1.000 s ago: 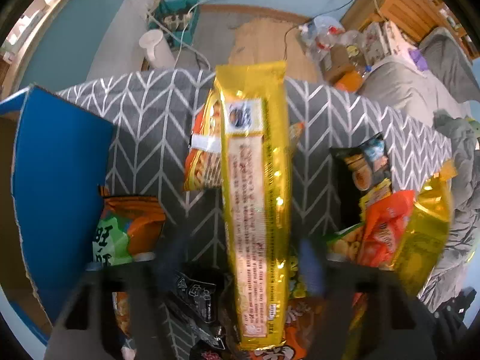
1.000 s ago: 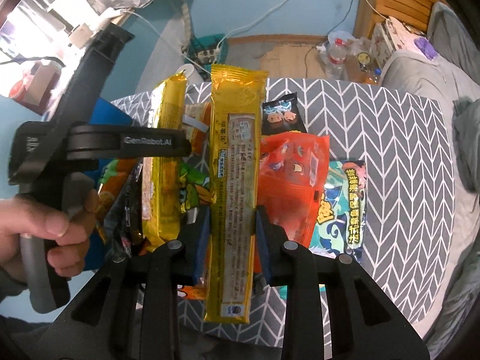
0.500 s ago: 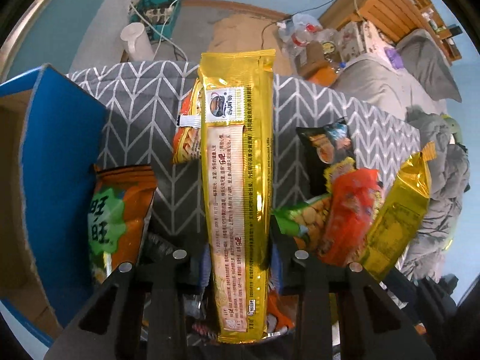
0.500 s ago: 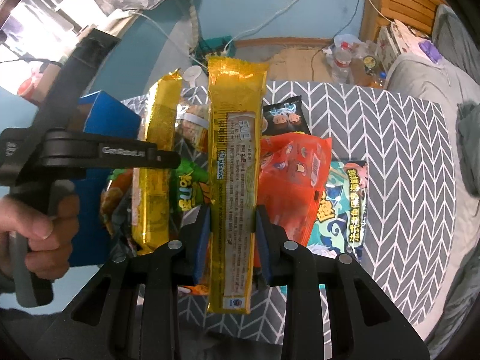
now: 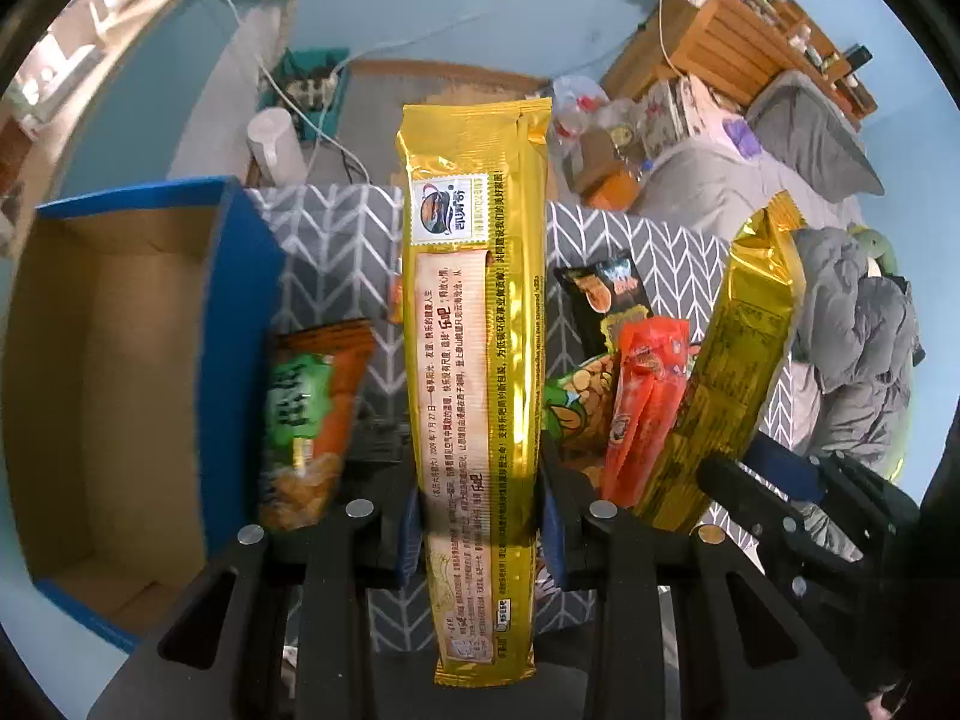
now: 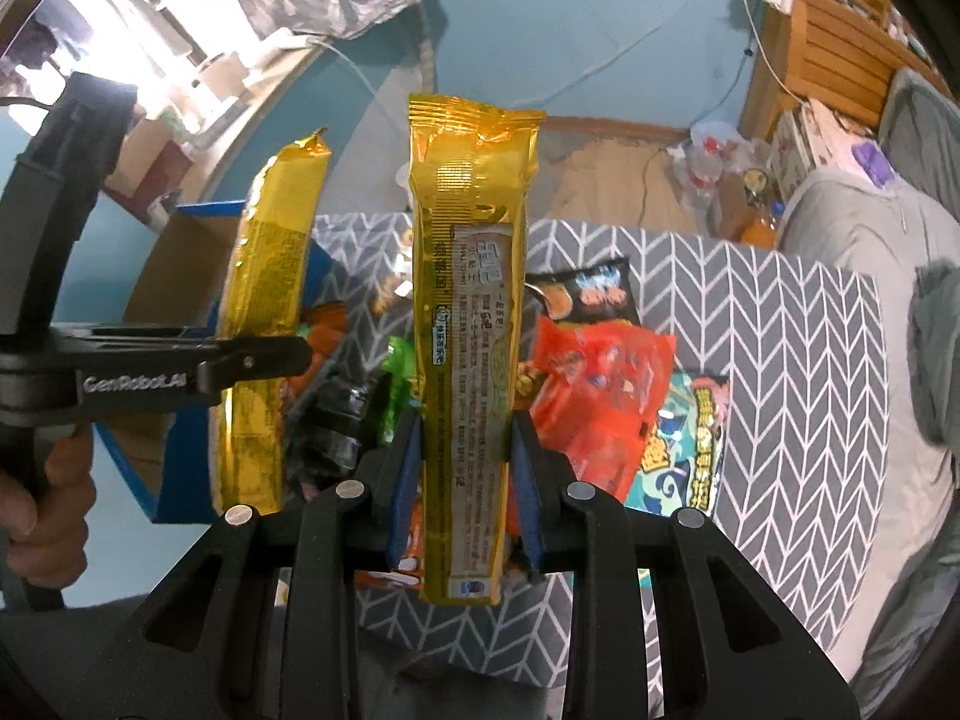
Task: Organize snacks
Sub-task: 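Lift both yellow wafer bars and carry them over the cardboard box, then lower both wafer bars into the box and open both tools, then move both tools back over the snack pile toward the remaining packets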
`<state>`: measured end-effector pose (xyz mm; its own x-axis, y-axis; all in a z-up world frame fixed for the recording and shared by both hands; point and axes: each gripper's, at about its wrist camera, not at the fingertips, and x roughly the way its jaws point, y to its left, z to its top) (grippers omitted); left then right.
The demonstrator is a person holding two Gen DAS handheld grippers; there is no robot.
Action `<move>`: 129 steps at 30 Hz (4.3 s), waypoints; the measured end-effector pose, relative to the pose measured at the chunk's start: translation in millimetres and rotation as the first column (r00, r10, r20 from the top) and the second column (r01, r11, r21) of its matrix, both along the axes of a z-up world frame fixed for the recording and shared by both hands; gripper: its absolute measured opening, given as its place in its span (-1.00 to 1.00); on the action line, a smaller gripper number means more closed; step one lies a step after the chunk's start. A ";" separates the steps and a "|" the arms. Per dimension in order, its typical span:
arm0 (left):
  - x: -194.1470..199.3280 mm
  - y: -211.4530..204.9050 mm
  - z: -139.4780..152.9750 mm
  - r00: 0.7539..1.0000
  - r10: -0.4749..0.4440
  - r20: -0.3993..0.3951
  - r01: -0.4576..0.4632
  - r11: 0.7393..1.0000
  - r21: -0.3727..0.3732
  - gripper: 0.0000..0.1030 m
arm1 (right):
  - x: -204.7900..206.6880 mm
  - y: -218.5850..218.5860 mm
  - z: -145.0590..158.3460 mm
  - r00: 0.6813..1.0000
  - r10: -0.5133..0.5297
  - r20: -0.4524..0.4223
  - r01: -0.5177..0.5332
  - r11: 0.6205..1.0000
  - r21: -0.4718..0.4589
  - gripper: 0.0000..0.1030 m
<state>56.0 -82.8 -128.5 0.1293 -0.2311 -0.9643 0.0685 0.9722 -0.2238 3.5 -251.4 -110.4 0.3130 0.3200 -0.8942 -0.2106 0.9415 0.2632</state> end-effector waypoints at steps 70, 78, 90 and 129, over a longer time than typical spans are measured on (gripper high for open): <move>-50.0 261.9 -27.5 0.917 0.390 0.086 -0.399 0.900 0.174 -0.05 | 52.2 297.2 -45.3 0.931 0.326 -0.162 -0.323 0.945 0.045 0.28; -61.1 257.9 -17.4 0.911 0.404 0.076 -0.411 0.897 0.160 0.00 | 48.6 270.0 -23.9 0.956 0.255 -0.142 -0.252 0.967 0.044 0.36; -57.3 205.5 7.8 0.940 0.326 0.097 -0.337 0.934 0.122 0.16 | 45.0 212.1 0.9 0.981 0.164 -0.108 -0.162 0.986 0.026 0.40; -19.8 36.5 -45.4 0.996 0.085 -0.010 -0.084 0.995 0.054 0.24 | 17.3 -32.1 -37.6 0.954 -0.223 -0.201 0.213 0.975 -0.070 0.53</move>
<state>36.2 -46.3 -173.9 0.1342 -0.1682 -0.9766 -0.0168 0.9850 -0.1719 20.9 -283.6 -148.0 0.1774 0.2209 -0.9590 0.0550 0.9707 0.2337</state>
